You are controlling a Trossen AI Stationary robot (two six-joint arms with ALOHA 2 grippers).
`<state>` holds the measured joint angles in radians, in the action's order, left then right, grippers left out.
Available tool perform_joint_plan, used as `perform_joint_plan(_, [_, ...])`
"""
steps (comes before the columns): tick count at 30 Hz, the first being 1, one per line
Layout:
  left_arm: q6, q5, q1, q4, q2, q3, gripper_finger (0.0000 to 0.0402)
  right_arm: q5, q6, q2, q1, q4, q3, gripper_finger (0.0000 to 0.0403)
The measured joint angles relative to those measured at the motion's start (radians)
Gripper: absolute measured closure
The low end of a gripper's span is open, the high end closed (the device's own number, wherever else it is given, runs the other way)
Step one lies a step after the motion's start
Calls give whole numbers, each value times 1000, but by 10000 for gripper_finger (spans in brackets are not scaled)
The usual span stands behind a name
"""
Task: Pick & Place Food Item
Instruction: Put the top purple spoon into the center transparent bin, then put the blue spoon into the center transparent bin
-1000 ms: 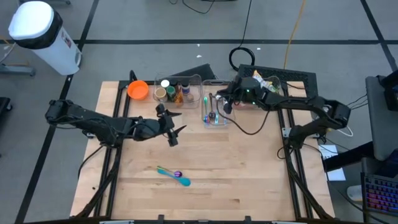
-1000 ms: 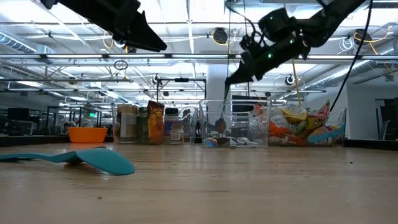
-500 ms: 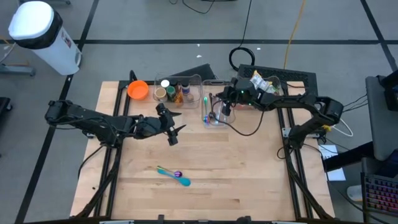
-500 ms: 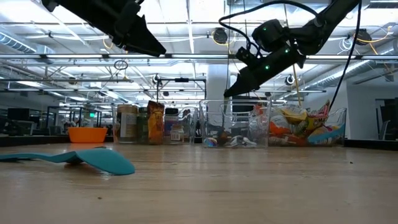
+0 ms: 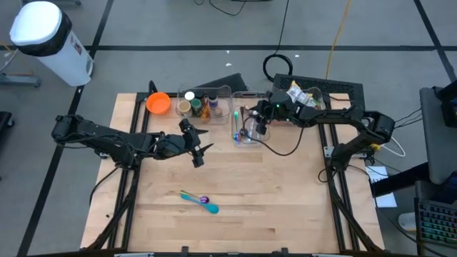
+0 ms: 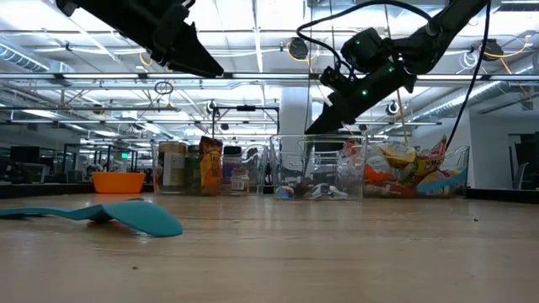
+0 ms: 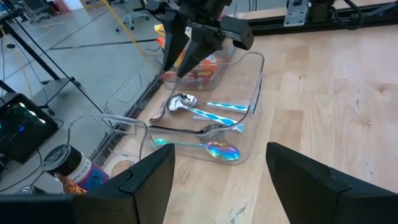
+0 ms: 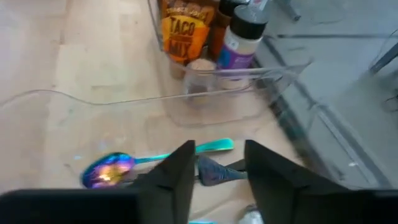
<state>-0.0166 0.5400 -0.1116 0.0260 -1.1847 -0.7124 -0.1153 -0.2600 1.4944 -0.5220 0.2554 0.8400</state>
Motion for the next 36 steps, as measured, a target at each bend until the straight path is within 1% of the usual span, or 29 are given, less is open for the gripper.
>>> perform_joint_plan(3, [0, 0, 0, 0, 0, 0, 146, -42, 63, 0, 0, -1, 0, 228])
perform_joint_plan(7, [0, 0, 0, 0, 0, 0, 146, -109, 130, 0, 0, -2, 0, 183])
perform_joint_plan(10, [11, 0, 0, 0, 0, 0, 146, -126, 167, -1, 0, 1, 0, 159])
perform_joint_plan(14, [26, -4, -2, 0, 0, 0, 146, -125, 169, -20, 14, 4, -1, 141])
perform_joint_plan(16, [29, -37, -7, 0, 0, 0, 146, -125, 166, -44, 34, 1, -1, 137])
perform_joint_plan(18, [45, -96, -16, 0, 0, 0, 146, -126, 154, -73, 64, 10, -1, 136])
perform_joint_plan(20, [65, -193, -28, -3, 0, 0, 147, -125, 132, -106, 99, 8, -1, 137])
perform_joint_plan(25, [133, -499, -67, -73, 0, 0, 147, -125, 110, -190, 208, 12, -1, 146])
perform_joint_plan(27, [160, -575, -98, -121, -3, 0, 146, -125, 109, -211, 252, 9, -1, 148])
perform_joint_plan(29, [178, -594, -141, -171, -19, 0, 147, -124, 109, -227, 294, 9, -1, 151])
perform_joint_plan(31, [192, -582, -194, -233, -44, 2, 146, -124, 109, -230, 335, 15, -1, 151])
perform_joint_plan(36, [245, -558, -312, -299, -151, 2, 147, -114, 110, -229, 416, 19, -1, 152])
